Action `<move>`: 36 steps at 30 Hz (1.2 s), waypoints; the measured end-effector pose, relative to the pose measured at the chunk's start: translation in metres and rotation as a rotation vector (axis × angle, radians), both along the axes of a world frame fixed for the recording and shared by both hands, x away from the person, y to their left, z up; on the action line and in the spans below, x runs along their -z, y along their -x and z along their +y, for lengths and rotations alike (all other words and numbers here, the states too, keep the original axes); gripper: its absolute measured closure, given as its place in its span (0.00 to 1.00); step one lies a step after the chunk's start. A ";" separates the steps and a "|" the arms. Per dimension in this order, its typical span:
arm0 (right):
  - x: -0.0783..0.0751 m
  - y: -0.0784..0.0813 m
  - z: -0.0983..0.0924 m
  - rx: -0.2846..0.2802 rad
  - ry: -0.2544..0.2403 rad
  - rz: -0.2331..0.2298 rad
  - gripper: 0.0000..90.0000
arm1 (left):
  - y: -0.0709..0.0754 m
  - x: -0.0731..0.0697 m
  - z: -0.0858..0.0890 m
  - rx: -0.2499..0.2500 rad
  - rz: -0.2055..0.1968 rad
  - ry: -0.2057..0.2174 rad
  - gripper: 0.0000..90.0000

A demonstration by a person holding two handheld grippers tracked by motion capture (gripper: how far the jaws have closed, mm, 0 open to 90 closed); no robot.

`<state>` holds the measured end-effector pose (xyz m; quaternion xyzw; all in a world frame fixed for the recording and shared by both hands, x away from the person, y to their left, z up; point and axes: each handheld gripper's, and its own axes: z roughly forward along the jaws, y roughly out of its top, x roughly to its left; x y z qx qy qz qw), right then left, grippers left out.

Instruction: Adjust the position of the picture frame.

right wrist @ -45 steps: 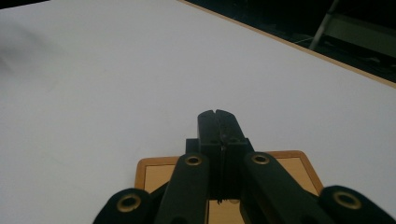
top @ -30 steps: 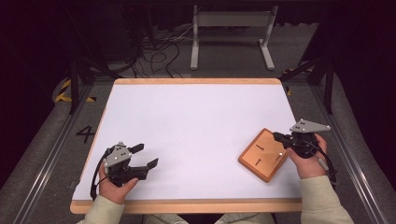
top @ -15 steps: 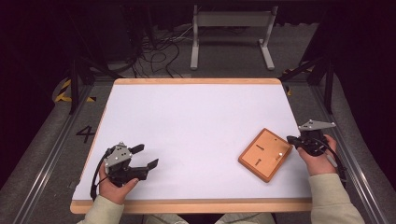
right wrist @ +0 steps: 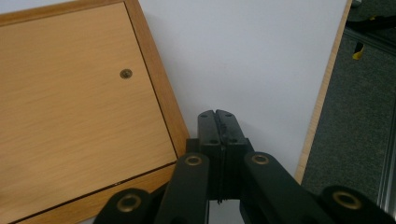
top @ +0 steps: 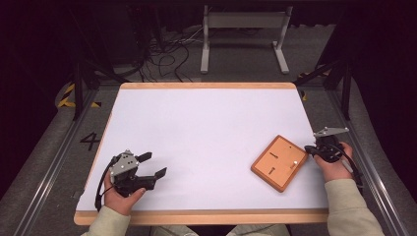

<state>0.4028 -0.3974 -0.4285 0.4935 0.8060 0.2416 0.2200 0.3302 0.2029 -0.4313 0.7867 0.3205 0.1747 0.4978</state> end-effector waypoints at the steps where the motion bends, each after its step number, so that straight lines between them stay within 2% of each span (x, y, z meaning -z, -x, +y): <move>1: 0.001 0.000 0.000 0.002 0.001 0.003 1.00 | 0.000 0.000 0.000 0.000 0.004 0.002 0.26; 5: 0.003 0.004 0.000 0.000 -0.038 0.014 1.00 | -0.001 0.000 0.000 0.001 0.000 0.000 0.26; 9: 0.003 0.012 0.009 -0.025 -0.060 0.029 1.00 | 0.000 0.000 -0.001 0.001 0.001 -0.001 0.26; 13: 0.004 0.021 0.025 -0.077 -0.103 0.056 1.00 | -0.001 0.000 -0.002 0.002 0.005 0.002 0.26; 18: 0.005 0.030 0.047 -0.161 -0.114 0.078 1.00 | -0.001 0.000 -0.002 0.005 0.002 -0.003 0.26; 22: -0.006 0.037 0.054 -0.150 -0.067 0.035 1.00 | -0.001 0.001 -0.001 0.001 0.007 0.002 0.26; 24: -0.013 0.043 0.059 -0.174 -0.047 0.030 1.00 | -0.002 0.002 -0.001 0.001 0.005 0.005 0.26; 27: -0.018 0.050 0.069 -0.241 -0.006 0.062 1.00 | -0.001 0.001 -0.001 -0.001 0.007 0.002 0.26; 29: -0.019 0.054 0.072 -0.257 0.034 0.089 1.00 | -0.001 0.001 -0.001 -0.003 0.006 0.004 0.26; 32: -0.020 0.061 0.075 -0.281 0.047 0.114 1.00 | -0.001 0.001 -0.001 -0.004 0.009 0.004 0.26; 35: -0.020 0.069 0.077 -0.330 0.037 0.155 1.00 | -0.001 0.001 -0.001 -0.003 0.009 0.002 0.26; 36: -0.020 0.069 0.077 -0.330 0.037 0.155 1.00 | -0.001 0.001 -0.001 -0.003 0.009 0.002 0.26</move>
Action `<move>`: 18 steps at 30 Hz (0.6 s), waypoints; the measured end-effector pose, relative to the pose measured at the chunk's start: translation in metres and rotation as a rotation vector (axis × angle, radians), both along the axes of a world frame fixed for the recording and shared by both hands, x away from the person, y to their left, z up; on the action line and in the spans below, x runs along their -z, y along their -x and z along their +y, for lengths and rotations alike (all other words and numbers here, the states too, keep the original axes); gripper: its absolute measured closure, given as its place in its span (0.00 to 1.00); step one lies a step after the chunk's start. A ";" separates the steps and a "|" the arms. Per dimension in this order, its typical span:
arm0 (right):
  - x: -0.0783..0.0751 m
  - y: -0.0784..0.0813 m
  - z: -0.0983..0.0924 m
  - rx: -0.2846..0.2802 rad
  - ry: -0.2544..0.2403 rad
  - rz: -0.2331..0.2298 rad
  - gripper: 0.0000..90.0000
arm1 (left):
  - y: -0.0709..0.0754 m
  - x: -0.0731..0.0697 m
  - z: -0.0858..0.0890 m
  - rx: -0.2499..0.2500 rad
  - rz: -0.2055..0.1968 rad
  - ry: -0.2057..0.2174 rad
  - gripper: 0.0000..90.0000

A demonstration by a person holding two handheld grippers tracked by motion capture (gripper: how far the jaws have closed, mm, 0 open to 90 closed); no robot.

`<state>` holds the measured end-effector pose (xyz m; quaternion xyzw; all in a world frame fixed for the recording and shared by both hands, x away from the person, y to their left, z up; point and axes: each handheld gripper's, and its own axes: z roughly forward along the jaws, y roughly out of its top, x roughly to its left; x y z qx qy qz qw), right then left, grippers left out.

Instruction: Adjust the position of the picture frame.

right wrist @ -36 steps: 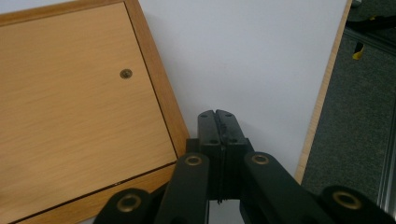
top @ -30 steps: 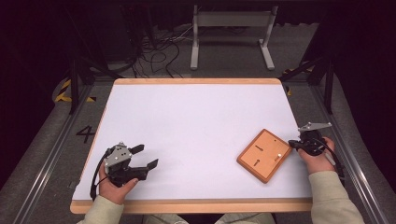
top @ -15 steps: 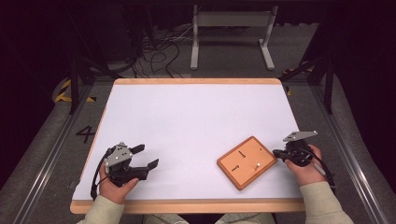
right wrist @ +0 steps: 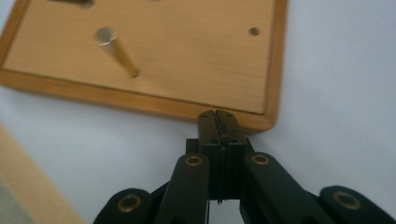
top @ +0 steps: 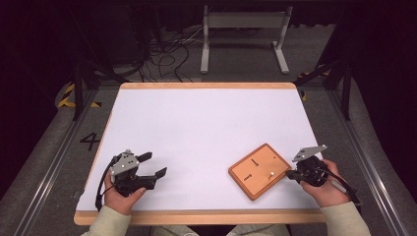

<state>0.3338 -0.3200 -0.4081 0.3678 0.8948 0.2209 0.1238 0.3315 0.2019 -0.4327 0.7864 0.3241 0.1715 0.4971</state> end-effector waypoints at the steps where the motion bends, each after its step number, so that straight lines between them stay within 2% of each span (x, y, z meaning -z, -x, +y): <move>1: 0.001 0.002 0.001 -0.015 0.003 0.019 1.00 | 0.000 0.000 0.000 0.000 -0.001 0.002 0.26; 5: 0.006 0.003 0.005 -0.050 0.008 0.077 1.00 | -0.001 0.000 0.000 0.001 -0.002 -0.005 0.26; 6: 0.008 0.003 0.006 -0.061 0.011 0.092 1.00 | 0.000 0.000 0.000 0.002 0.008 0.000 0.26; 7: 0.009 0.003 0.008 -0.077 0.012 0.110 1.00 | -0.001 0.000 0.000 0.000 -0.003 -0.005 0.26; 10: 0.015 0.004 0.019 -0.134 0.011 0.159 1.00 | -0.001 0.001 0.000 0.000 0.007 0.001 0.26; 12: 0.016 0.005 0.026 -0.153 0.023 0.162 1.00 | -0.001 0.001 0.000 0.000 0.004 0.000 0.26; 16: 0.014 0.006 0.037 -0.204 -0.025 0.167 1.00 | -0.002 0.001 0.001 0.001 0.000 -0.005 0.26; 18: 0.015 0.006 0.043 -0.218 -0.016 0.181 1.00 | -0.002 0.001 0.001 0.001 0.001 -0.006 0.26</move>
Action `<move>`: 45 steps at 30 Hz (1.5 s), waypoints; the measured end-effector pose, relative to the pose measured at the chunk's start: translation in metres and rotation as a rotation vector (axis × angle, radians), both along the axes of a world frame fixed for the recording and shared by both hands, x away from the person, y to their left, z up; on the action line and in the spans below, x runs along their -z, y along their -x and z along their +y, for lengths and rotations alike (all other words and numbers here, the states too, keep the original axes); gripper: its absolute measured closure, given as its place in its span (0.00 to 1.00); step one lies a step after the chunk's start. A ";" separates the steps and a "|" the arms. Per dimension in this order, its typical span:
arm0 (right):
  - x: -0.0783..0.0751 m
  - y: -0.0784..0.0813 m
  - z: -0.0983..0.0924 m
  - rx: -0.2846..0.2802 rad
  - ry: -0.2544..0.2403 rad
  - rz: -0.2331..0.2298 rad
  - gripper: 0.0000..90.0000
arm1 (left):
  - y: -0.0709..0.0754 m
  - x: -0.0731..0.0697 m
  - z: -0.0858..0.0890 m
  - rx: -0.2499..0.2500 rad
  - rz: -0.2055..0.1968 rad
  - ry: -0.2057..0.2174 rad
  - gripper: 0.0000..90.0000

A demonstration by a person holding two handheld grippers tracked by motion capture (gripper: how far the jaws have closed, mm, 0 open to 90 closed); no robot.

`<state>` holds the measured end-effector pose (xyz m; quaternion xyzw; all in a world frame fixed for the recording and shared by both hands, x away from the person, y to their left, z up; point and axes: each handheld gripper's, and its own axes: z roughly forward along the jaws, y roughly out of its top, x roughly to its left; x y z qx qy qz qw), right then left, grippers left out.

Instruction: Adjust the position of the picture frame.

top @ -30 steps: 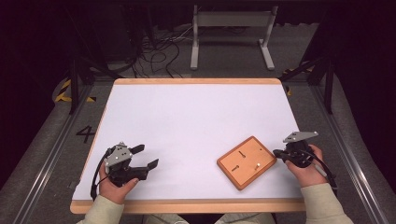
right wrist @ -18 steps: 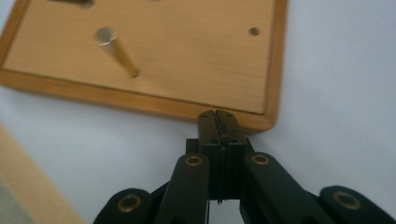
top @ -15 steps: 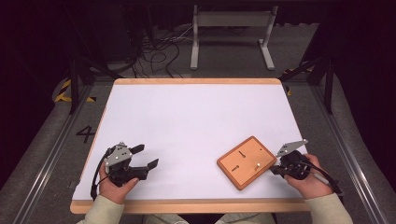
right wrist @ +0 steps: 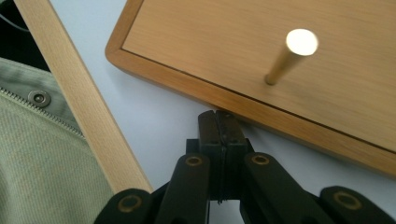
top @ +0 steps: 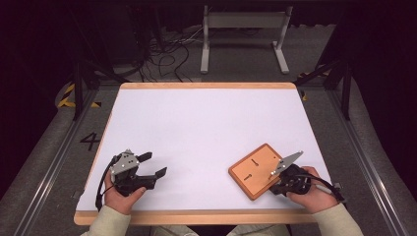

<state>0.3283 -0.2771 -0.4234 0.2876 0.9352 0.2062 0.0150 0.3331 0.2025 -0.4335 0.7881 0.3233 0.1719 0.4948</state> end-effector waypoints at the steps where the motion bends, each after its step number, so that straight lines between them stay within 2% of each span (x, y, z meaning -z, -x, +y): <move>1: 0.001 -0.001 0.001 0.000 -0.007 -0.008 1.00 | 0.000 0.000 -0.001 -0.002 0.004 0.005 0.26; 4: 0.002 -0.004 0.006 0.013 -0.044 -0.015 1.00 | 0.000 0.000 -0.001 -0.002 0.007 0.004 0.26; 8: 0.002 -0.011 0.016 0.001 -0.090 -0.044 1.00 | -0.001 0.000 -0.001 0.000 0.005 0.000 0.26; 17: 0.006 -0.036 0.040 0.039 -0.108 -0.127 1.00 | 0.000 0.001 0.000 -0.003 0.004 0.001 0.26; 19: 0.005 -0.041 0.043 0.060 -0.131 -0.162 1.00 | 0.000 0.001 0.000 -0.002 0.006 0.004 0.26; 21: 0.002 -0.046 0.045 0.079 -0.176 -0.169 1.00 | 0.000 0.001 0.000 -0.001 0.006 0.004 0.26; 24: -0.001 -0.046 0.048 0.063 -0.150 -0.177 1.00 | 0.000 0.001 0.001 0.000 0.003 0.002 0.26; 26: -0.003 -0.043 0.046 0.048 -0.151 -0.168 1.00 | 0.000 0.001 0.001 -0.004 0.006 0.009 0.26; 29: -0.016 -0.043 0.030 0.093 -0.188 -0.208 1.00 | 0.000 0.000 0.001 -0.002 0.005 0.003 0.26; 31: -0.026 -0.045 0.013 0.158 -0.225 -0.262 1.00 | 0.000 0.000 0.000 -0.002 0.003 0.003 0.26; 32: -0.026 -0.045 0.013 0.158 -0.225 -0.262 1.00 | 0.000 0.000 0.000 -0.002 0.003 0.003 0.26; 33: -0.031 -0.049 -0.001 0.225 -0.240 -0.325 1.00 | -0.001 0.001 -0.001 -0.002 0.005 0.002 0.26; 34: -0.031 -0.049 -0.001 0.225 -0.240 -0.325 1.00 | -0.001 0.001 -0.001 -0.002 0.007 0.001 0.26; 36: -0.030 -0.057 -0.014 0.303 -0.206 -0.387 1.00 | -0.001 0.000 -0.002 -0.003 0.002 -0.002 0.26; 37: -0.027 -0.063 -0.020 0.338 -0.191 -0.400 1.00 | -0.001 0.000 -0.003 -0.001 0.005 -0.002 0.26; 40: -0.015 -0.076 -0.031 0.410 -0.144 -0.388 1.00 | -0.002 0.001 -0.002 -0.001 0.004 -0.003 0.26; 41: -0.010 -0.082 -0.035 0.428 -0.123 -0.370 1.00 | -0.002 0.001 -0.002 -0.002 0.007 -0.002 0.26; 43: -0.005 -0.086 -0.037 0.439 -0.107 -0.355 1.00 | -0.002 0.001 -0.002 -0.002 0.004 -0.004 0.26; 45: 0.004 -0.094 -0.040 0.454 -0.086 -0.312 1.00 | -0.001 0.001 -0.002 -0.003 0.008 0.000 0.26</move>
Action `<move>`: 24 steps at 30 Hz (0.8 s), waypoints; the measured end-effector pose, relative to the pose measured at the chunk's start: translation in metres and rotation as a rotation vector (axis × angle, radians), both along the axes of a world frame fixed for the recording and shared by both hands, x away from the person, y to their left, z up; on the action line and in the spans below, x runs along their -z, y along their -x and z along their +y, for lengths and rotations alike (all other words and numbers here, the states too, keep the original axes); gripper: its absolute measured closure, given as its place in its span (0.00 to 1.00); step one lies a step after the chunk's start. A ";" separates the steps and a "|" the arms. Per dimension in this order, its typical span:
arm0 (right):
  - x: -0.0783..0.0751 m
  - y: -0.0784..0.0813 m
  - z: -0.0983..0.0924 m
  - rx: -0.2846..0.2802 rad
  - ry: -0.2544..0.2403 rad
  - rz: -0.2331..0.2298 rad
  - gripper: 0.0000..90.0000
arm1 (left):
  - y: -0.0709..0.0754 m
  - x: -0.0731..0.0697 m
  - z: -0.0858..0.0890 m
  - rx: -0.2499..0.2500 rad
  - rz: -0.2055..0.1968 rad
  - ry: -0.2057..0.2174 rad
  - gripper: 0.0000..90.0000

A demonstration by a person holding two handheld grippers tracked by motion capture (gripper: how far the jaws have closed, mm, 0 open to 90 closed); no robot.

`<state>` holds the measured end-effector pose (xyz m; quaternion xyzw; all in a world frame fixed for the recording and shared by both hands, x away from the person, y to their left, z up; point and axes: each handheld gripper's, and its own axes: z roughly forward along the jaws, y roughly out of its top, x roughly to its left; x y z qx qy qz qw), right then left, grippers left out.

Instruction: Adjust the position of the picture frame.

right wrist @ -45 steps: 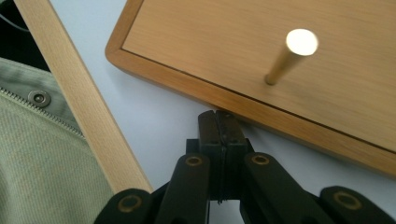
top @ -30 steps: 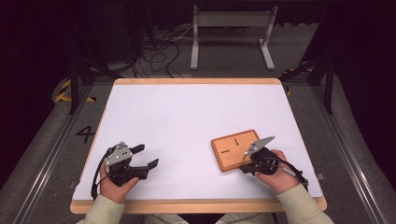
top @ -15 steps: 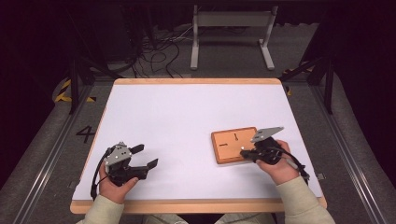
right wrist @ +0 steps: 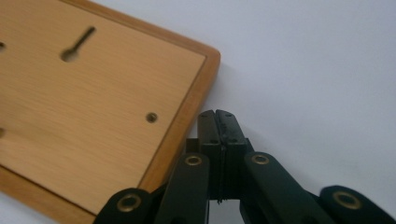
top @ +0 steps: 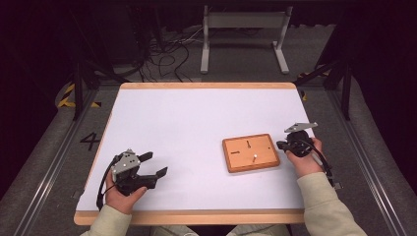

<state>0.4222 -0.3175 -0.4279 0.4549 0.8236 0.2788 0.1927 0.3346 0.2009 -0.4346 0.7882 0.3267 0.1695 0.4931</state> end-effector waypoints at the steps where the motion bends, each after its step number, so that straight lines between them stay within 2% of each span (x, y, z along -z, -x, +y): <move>1: 0.004 -0.003 0.000 0.010 -0.013 0.044 1.00 | 0.000 0.000 0.000 -0.001 0.004 0.002 0.26; 2: 0.007 -0.005 0.000 0.004 -0.024 0.068 1.00 | 0.000 0.000 0.001 -0.001 -0.004 -0.003 0.26; 6: 0.008 -0.004 0.003 -0.001 -0.038 0.081 1.00 | 0.000 0.000 0.001 -0.004 0.003 0.000 0.26; 9: 0.009 -0.001 0.012 -0.038 -0.069 0.100 1.00 | -0.001 0.000 -0.001 -0.002 0.002 -0.003 0.26; 18: 0.011 0.011 0.067 -0.196 -0.074 0.127 1.00 | -0.002 0.001 -0.002 0.002 0.009 0.000 0.26; 24: 0.012 0.016 0.094 -0.262 -0.081 0.130 1.00 | -0.004 0.001 -0.004 0.013 0.012 0.000 0.26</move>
